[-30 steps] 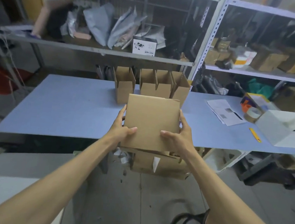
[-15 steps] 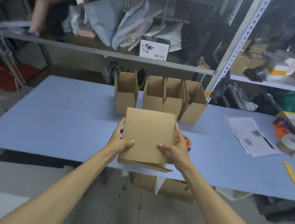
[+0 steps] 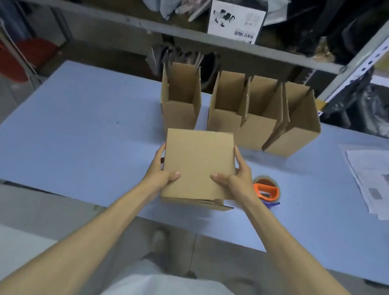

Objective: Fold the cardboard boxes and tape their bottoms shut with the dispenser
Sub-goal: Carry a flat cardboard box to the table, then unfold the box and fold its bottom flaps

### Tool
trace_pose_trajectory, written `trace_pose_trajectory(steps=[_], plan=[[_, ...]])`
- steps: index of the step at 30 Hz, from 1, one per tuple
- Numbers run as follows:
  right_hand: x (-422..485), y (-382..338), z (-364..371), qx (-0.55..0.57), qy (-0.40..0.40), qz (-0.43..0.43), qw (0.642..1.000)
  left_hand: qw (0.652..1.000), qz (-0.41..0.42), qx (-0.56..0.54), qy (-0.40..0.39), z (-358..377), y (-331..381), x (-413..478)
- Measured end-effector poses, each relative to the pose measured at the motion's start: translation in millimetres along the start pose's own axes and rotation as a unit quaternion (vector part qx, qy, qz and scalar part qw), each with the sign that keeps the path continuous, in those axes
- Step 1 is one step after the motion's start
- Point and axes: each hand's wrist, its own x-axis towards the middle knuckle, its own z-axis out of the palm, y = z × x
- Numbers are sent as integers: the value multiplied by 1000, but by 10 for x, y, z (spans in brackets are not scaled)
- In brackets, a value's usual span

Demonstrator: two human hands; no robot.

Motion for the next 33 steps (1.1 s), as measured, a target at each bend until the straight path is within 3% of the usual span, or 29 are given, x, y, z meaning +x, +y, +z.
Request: trace_pose_trajectory(steps=[6,13,18,23,26,29,31,33], plan=[[277,66,142,3,8,30,1000,1000,-8,-30,3,-117,-77,217],[531,178,185,-26,14,51,998,997,-29,-50,58,-36,-174,364],[711,206,54,-85,-55,8,995,990,-27,-82,108,117,-240,342],[947,235,-28,-93,-94,27,991,986,-35,-110,124,226,-396,299],[1018,210,-6,-117,-137,-2,984,983,-53,-8,175,293,-437,211],[1129,173,29,-139,-175,-26,974,939,41,280,196,265,-366,235],[1203,143,56,-157,-196,-34,967,902,160,387,109,241,-215,375],[1241,114,90,-185,-208,-48,959,887,206,413,9,277,-27,566]])
